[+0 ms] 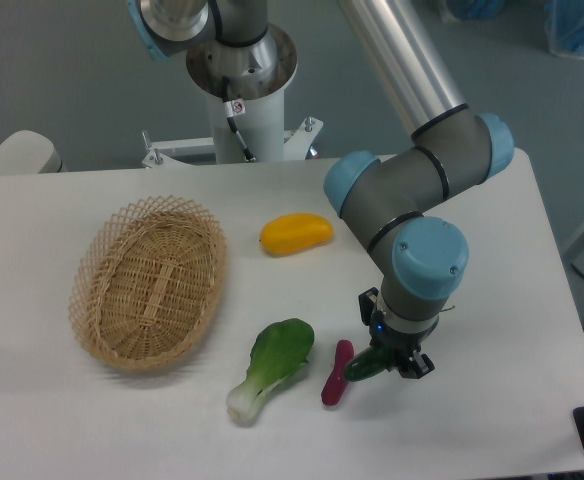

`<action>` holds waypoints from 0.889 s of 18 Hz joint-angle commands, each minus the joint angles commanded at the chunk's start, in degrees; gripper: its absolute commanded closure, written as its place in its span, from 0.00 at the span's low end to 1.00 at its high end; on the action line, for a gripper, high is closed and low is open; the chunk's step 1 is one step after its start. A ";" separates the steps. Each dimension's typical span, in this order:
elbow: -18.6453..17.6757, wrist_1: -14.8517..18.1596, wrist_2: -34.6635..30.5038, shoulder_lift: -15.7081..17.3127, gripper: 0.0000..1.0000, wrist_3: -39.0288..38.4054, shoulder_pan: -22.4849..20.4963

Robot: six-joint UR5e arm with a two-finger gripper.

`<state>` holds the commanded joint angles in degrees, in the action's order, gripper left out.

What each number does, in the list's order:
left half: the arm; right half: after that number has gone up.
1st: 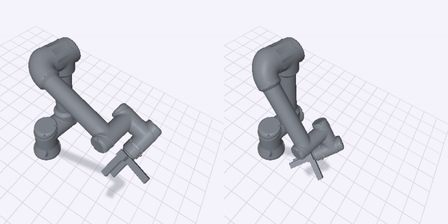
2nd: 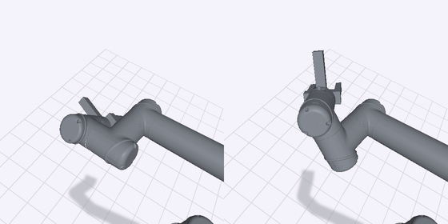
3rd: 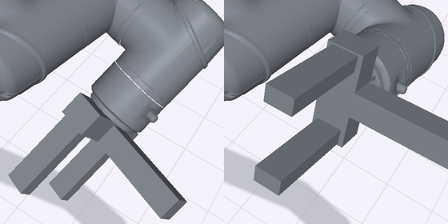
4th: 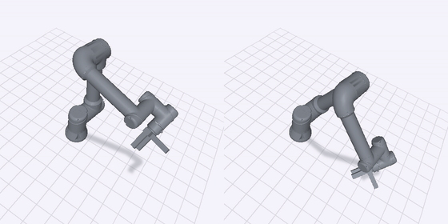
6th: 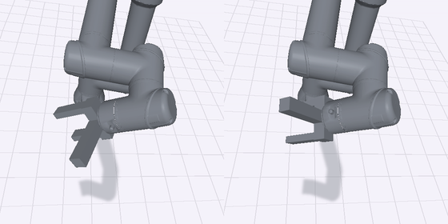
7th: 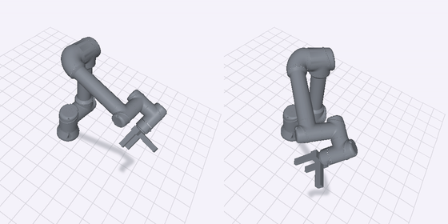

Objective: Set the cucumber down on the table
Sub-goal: 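Lift the held green cucumber up with the gripper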

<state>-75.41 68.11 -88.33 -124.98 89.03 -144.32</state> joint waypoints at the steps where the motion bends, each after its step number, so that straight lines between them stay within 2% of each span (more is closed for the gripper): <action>1: 0.00 0.00 0.00 0.00 0.90 0.00 0.00; 10: -0.70 0.44 -0.18 1.14 0.89 5.01 -0.97; 16: -5.97 0.00 0.00 3.51 0.91 13.61 -4.21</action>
<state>-81.38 68.12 -88.33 -121.47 102.64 -148.53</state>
